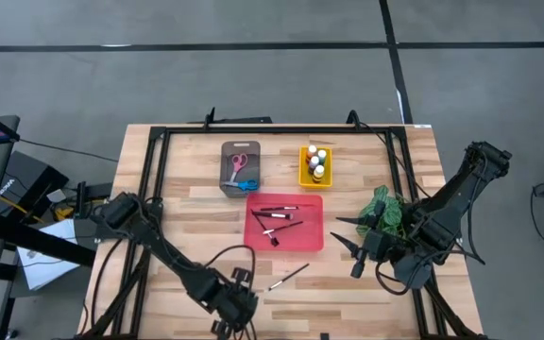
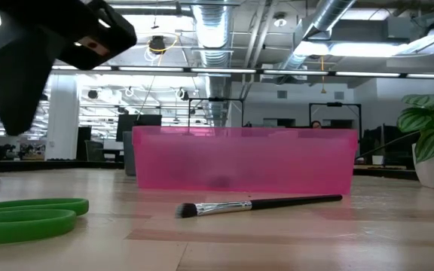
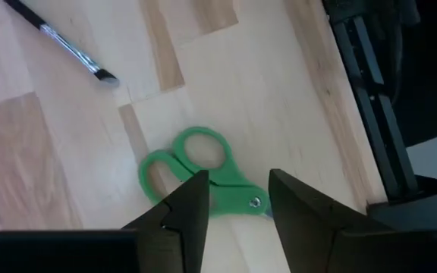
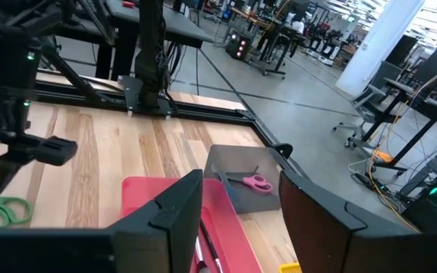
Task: Pick & Place Paint Supplies
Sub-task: Put the green scissors into the black bin
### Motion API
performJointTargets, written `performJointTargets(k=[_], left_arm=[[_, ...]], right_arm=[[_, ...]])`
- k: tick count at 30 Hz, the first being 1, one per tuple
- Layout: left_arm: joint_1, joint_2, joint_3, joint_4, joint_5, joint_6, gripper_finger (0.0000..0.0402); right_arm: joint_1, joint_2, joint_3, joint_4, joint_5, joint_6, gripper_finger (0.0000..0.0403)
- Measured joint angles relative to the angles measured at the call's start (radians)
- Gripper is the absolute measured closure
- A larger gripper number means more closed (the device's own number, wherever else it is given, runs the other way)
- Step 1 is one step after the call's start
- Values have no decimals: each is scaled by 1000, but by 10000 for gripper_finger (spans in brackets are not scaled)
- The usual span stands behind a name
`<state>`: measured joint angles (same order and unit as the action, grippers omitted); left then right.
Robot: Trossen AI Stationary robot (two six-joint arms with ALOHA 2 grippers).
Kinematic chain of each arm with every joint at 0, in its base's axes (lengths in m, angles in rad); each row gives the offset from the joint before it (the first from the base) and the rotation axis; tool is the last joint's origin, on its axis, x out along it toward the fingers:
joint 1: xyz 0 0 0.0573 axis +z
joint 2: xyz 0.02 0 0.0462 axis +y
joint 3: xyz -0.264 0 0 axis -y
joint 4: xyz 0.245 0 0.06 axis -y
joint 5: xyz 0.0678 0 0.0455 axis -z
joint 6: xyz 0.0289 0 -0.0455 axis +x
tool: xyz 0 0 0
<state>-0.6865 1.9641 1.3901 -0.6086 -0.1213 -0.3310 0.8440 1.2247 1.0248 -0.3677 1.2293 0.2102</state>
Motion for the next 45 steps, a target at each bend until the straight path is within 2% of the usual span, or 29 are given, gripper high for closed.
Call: performJointTargets(k=[9,14,17,19,23,27,39,45], left_arm=[[0,11,3,15,-6,-22,273],[7,32,2,-40,-32,-77,273],[7,44,2,-95,-50,-134,273],[7,44,1,-139,-74,-226,273],[16,41,1,-169,-82,-411,273],[16,38,2,-163,-81,-519,273],[27,38,2,-152,-37,-725,273],[38,39,2,-134,-5,-762,273]], right_arm=[[0,0,0,-14,0,0,233],[0,0,0,-13,0,0,233],[0,0,0,-13,0,0,233],[0,0,0,-13,0,0,233],[0,0,0,-13,0,0,233],[0,0,0,-11,0,0,233],[0,0,0,-11,-1,1,233],[0,0,0,-13,-1,0,233]])
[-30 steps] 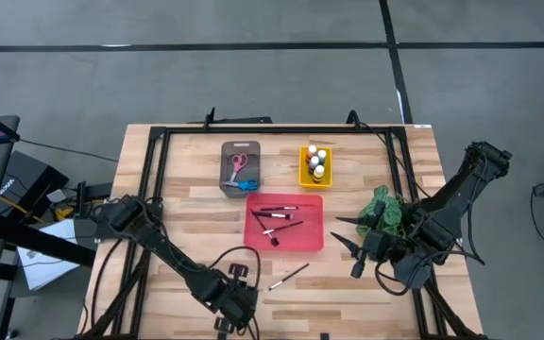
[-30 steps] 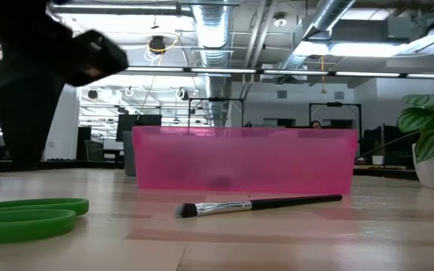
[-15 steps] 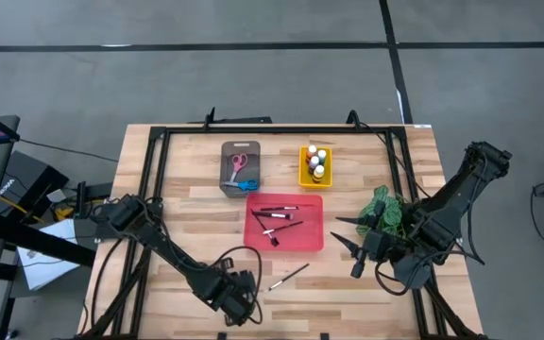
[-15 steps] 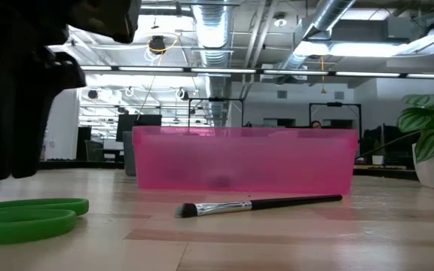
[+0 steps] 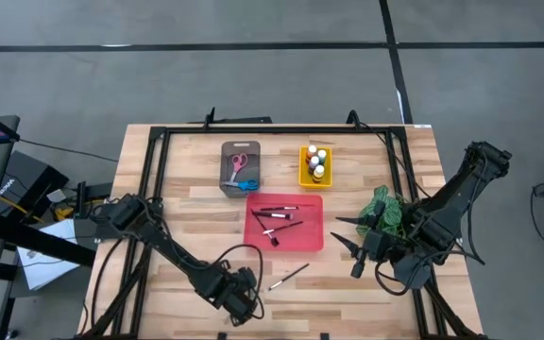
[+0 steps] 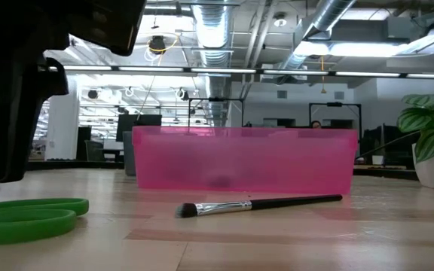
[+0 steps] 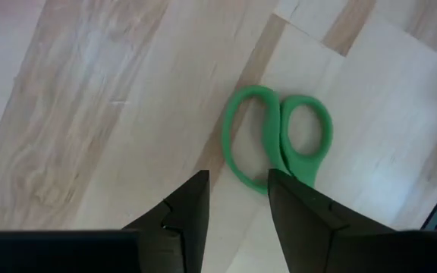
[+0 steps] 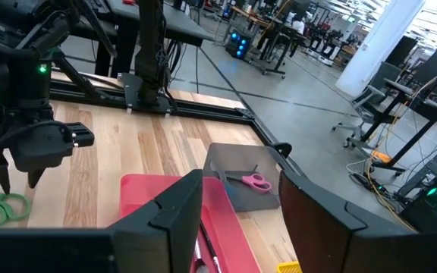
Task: Pick & Place Paint Supplies
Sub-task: Put the green scissors into the black bin
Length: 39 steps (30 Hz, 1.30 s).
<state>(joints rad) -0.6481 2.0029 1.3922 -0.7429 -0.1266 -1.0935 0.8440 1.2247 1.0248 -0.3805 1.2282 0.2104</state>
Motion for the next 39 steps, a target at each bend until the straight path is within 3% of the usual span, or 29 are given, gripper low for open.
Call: performJointTargets(k=[21,27,39], left_arm=[[7,2,-109,133,1,-64,338],[9,3,-132,138,-8,-6,391],[8,-48,-156,129,-74,112,400]], right_arm=[[0,0,0,-2,0,0,233],[0,0,0,-2,0,0,233],[0,0,0,-1,0,-4,233]])
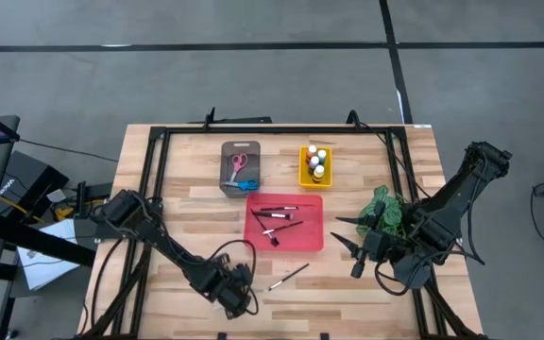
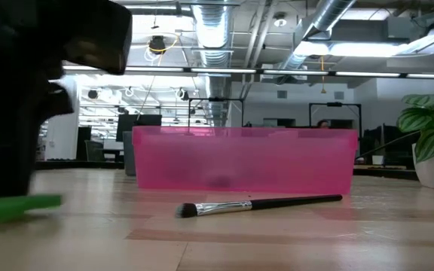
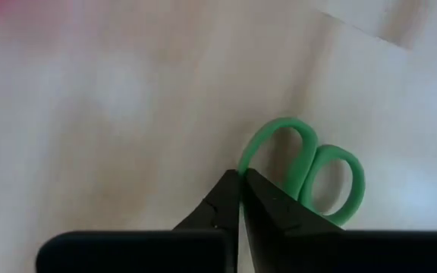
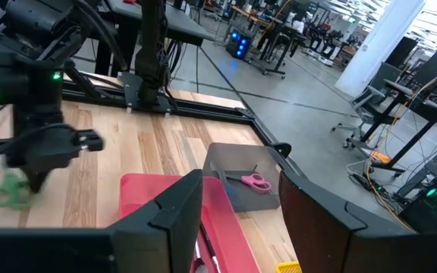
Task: Pick & Place Paint Supplies
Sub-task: Put the green scissors into the black bin
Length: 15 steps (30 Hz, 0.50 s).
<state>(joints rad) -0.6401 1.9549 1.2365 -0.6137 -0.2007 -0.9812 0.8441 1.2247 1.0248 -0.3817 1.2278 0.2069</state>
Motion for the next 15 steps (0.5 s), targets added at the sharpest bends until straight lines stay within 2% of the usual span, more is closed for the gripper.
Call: performJointTargets(k=[4,15], left_arm=[[4,-41,2,-44,-54,17,400],[-3,-147,2,-199,-73,32,401]], right_arm=[[1,0,0,0,0,0,233],[1,0,0,0,0,-4,233]])
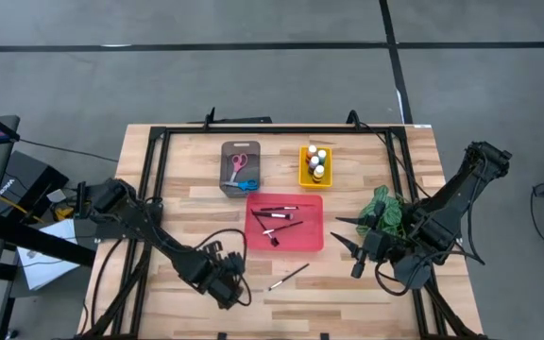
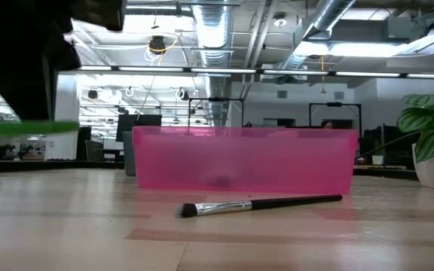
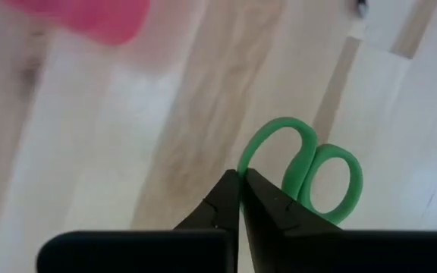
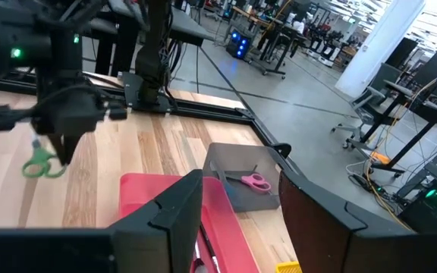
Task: Pick & Place Paint Supplies
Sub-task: Put the green scissors into the black bin
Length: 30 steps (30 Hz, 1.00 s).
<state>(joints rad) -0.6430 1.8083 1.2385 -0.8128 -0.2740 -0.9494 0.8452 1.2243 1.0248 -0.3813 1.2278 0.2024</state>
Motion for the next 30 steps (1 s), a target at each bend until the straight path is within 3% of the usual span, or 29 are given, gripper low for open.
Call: performJointTargets(k=[5,14,22,30], left_arm=[[0,-73,-15,-103,-50,-33,401],[66,-299,-175,-124,-217,-80,401],[253,-425,-322,-103,-301,-38,401],[492,-465,-366,109,-359,208,401]], right_arm=[[0,0,0,0,0,0,233],[0,0,0,0,0,0,233],[0,0,0,0,1,0,233],[0,0,0,0,3,0,233]])
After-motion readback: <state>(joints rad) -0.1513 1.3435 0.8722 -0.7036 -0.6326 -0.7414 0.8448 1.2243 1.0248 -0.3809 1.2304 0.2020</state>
